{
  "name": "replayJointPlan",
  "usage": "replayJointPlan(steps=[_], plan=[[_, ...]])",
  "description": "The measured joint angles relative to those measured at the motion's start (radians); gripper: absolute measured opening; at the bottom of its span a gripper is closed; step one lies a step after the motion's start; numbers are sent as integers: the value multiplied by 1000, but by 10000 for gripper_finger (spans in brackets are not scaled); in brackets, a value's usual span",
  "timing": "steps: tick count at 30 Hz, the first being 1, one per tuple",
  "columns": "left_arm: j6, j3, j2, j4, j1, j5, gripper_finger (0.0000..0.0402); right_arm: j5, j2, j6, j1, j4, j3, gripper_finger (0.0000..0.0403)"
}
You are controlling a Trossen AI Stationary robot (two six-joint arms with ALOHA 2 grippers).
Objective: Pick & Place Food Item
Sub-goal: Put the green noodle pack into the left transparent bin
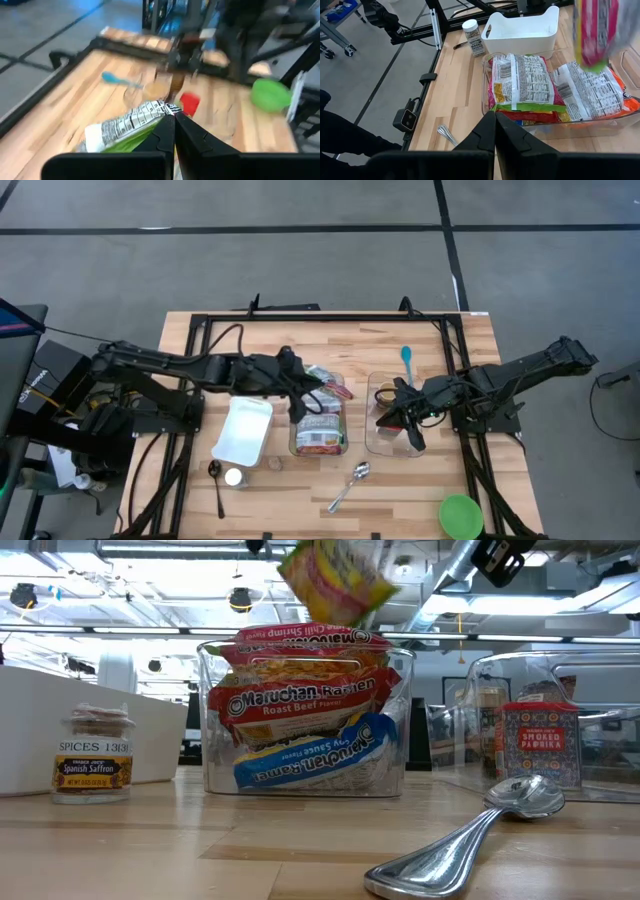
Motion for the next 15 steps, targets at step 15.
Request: replayJointPlan(steps=[15], plan=[[42,-346,1,483,48,27,0,0,0,7,0,6,0,0]])
